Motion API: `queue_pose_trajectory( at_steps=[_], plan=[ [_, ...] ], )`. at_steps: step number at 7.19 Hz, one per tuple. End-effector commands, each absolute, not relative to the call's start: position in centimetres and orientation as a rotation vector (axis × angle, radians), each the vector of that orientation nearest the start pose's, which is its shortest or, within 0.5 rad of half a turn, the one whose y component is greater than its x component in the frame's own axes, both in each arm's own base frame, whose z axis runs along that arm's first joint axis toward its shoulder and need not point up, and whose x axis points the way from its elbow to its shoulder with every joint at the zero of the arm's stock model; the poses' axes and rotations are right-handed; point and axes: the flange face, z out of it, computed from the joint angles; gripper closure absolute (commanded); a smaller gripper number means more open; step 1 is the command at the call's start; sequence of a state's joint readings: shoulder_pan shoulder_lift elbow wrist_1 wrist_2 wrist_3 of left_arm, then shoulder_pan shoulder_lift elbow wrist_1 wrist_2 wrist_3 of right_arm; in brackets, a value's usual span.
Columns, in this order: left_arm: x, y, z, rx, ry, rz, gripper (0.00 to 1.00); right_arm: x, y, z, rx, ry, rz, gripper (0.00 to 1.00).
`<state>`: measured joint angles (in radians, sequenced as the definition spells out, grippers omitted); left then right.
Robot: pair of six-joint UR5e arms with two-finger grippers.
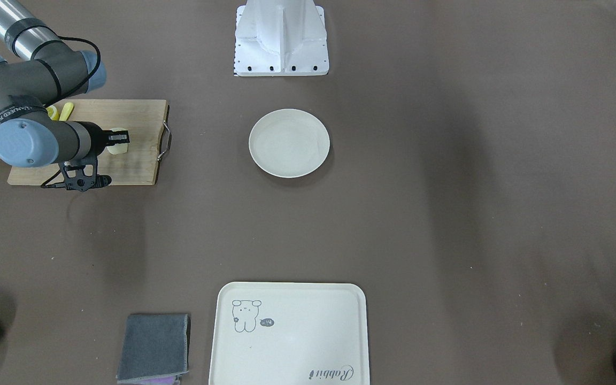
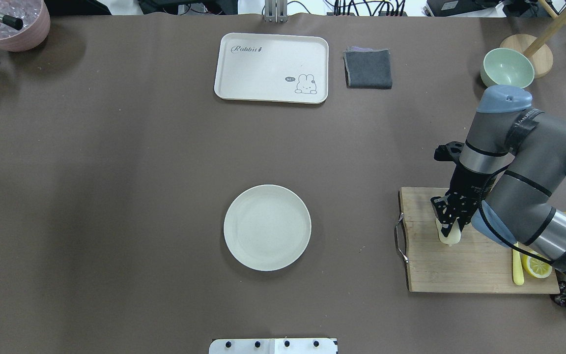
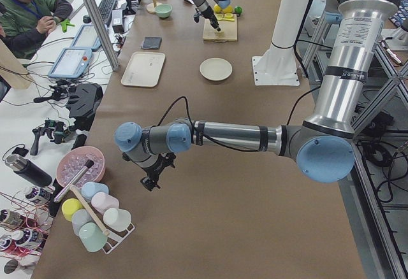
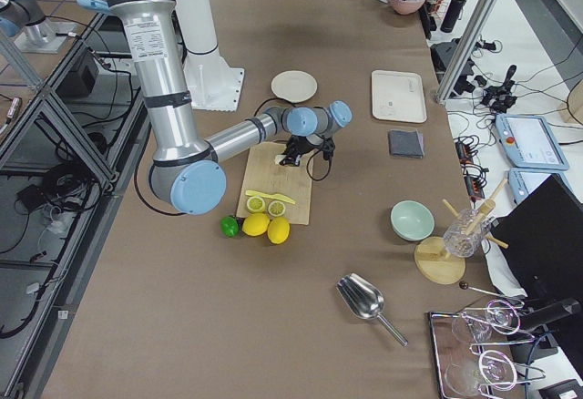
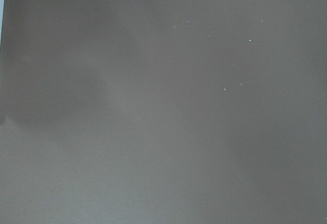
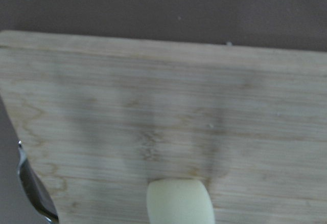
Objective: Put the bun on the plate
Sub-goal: 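Move the right gripper down over the pale bun on the cutting board, then close the right gripper on the bun and lift it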
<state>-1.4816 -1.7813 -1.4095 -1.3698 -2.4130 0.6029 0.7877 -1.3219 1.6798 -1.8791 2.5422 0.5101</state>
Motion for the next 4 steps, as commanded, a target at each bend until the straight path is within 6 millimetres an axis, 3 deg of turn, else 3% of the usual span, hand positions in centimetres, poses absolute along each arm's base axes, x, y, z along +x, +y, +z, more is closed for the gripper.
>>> queue_pose_trajectory(
  at_steps=[1,2,4],
  plan=[
    [-0.8,-57.2,64.0,0.075,0.863,0.583,0.03,-36.5,-45.6,46.2,-0.516,-0.839,-0.271,0.8],
    [-0.8,-57.4,63.8,0.077,0.862,0.584,0.03,-35.4,-46.8,44.0,-0.477,-0.871,-0.261,0.81],
    [-0.8,-57.7,63.2,0.086,0.862,0.586,0.03,-36.0,-47.8,39.3,-0.451,-0.956,-0.29,0.81]
  ],
)
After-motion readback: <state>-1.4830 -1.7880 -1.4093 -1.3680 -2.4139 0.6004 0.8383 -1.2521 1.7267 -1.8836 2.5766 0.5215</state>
